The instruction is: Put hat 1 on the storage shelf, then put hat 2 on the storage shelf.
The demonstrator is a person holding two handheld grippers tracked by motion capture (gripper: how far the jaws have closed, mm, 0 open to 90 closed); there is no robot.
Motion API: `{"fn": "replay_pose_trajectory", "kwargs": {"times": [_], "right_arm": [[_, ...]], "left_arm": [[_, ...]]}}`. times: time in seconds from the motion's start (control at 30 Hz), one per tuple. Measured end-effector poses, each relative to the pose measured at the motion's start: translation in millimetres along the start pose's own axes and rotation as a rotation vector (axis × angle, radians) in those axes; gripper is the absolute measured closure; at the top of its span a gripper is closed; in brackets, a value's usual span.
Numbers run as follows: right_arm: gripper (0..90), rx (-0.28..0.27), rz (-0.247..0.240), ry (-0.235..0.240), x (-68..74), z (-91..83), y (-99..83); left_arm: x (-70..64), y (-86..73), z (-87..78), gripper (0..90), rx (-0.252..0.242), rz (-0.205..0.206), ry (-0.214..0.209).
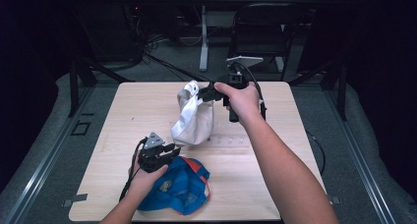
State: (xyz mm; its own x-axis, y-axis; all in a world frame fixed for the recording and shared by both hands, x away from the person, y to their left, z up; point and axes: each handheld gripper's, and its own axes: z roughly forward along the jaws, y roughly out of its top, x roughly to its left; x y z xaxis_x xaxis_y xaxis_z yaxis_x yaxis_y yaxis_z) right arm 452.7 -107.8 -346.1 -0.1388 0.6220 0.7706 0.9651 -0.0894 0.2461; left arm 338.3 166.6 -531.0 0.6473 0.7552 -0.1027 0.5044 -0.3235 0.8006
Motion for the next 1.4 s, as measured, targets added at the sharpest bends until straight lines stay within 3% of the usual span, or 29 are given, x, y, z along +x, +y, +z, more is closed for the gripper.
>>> {"fn": "replay_pose_trajectory", "kwargs": {"times": [0.13,0.43,0.57,0.6,0.8,0.93,1.1,1.4], "right_arm": [[66.8,-0.019,-0.032,-0.012,-6.8,-11.7,-9.5],[62.8,-0.043,-0.083,-0.028,-21.6,-32.8,-33.4],[60.7,-0.056,-0.131,-0.042,-24.8,-39.5,-44.8],[59.7,-0.065,-0.167,-0.061,-26.3,-41.6,-51.8],[56.8,-0.092,-0.222,-0.087,-38.4,-45.7,-70.5],[56.2,-0.098,-0.231,-0.102,-46.5,-45.2,-76.7],[56.4,-0.105,-0.224,-0.094,-62.6,-44.4,-87.1],[57.3,-0.101,-0.26,-0.116,-85.9,-27.7,-120.8]], "left_arm": [[0.1,-3.2,-8.2,63.0,-0.023,-0.015,0.015],[7.2,-10.7,-28.5,58.3,-0.009,-0.041,0.053],[10.2,-15.6,-37.7,56.7,-0.007,-0.047,0.084],[12.1,-17.6,-40.1,56.0,-0.006,-0.045,0.087],[27.3,-31.7,-46.6,54.6,-0.019,-0.071,0.14],[32.7,-33.8,-49.7,54.4,-0.039,-0.098,0.14],[35.6,-36.3,-47.8,54.1,-0.029,-0.103,0.142],[40.5,-38.9,-47.9,54.1,-0.022,-0.116,0.149]]}}
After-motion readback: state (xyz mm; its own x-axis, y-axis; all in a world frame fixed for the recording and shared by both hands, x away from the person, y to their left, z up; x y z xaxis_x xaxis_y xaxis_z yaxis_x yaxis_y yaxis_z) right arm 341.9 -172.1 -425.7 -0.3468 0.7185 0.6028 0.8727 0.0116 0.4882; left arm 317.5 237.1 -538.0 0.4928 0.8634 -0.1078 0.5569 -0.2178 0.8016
